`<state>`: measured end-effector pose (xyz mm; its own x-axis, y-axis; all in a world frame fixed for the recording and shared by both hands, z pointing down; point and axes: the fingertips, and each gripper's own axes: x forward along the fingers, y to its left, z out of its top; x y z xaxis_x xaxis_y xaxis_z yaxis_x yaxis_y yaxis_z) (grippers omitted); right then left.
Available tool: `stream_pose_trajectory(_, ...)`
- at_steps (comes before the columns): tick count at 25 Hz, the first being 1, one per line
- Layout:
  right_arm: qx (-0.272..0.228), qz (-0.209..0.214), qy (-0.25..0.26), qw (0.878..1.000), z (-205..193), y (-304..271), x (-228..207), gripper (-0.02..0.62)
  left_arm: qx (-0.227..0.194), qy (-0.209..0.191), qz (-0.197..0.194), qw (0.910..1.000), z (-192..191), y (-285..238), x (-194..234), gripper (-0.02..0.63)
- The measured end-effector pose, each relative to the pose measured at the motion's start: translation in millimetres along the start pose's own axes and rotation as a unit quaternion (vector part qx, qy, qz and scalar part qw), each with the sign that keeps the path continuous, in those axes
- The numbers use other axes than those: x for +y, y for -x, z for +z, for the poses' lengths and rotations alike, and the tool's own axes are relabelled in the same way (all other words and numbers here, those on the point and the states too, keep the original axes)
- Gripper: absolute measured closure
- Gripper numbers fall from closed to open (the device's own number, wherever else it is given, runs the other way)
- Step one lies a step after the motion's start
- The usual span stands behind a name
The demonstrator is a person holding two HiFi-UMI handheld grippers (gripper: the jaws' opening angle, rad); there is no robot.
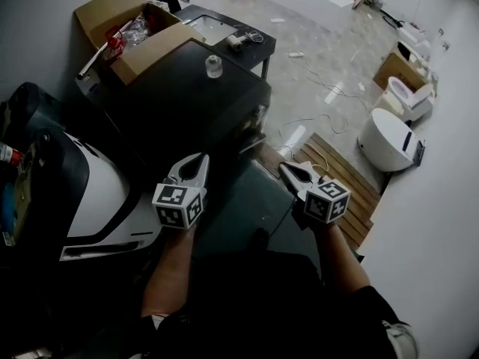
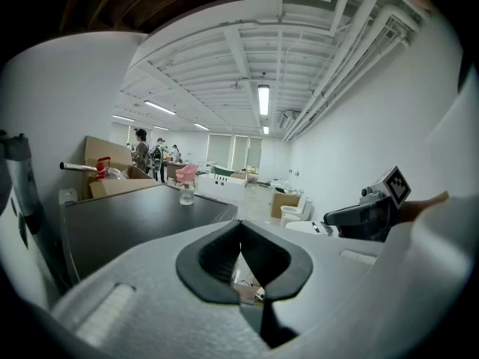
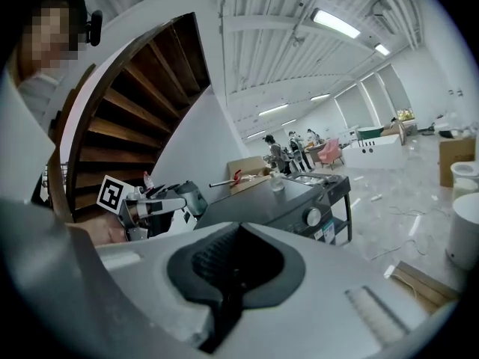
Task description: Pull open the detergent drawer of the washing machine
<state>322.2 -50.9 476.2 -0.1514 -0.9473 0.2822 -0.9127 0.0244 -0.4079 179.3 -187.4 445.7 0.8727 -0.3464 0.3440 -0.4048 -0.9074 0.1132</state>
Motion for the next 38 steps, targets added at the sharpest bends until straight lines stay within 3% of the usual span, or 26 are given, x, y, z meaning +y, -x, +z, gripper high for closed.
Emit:
stream_pose_trajectory(8, 0.052, 0.052, 0.013, 0.997, -8.8, -34.1, -6.1, 0.592, -0.003, 0.038, 0.061, 0.9974, -24.2, 17.9, 19.1, 0.597)
stream_pose_trajectory(15, 0.082, 0.099, 0.028, 0.991, -11.5, -83.9, 40.2, 0.592, -0.004, 0.073, 0.113, 0.9909, -42.3, 56.4, 71.0, 0.597)
stream_pose_trajectory(25, 0.108, 0.137, 0.045, 0.984, -30.4, -143.2, 106.7, 0.592, -0.003, 0.088, 0.134, 0.9871, -62.7, 97.3, 126.4, 0.597)
stream_pose_trajectory(38, 0.187, 0.228, 0.072, 0.953, -56.0, -210.7, 143.8, 0.592, 0.016, 0.138, 0.197, 0.9706, -97.0, 109.3, 150.4, 0.597)
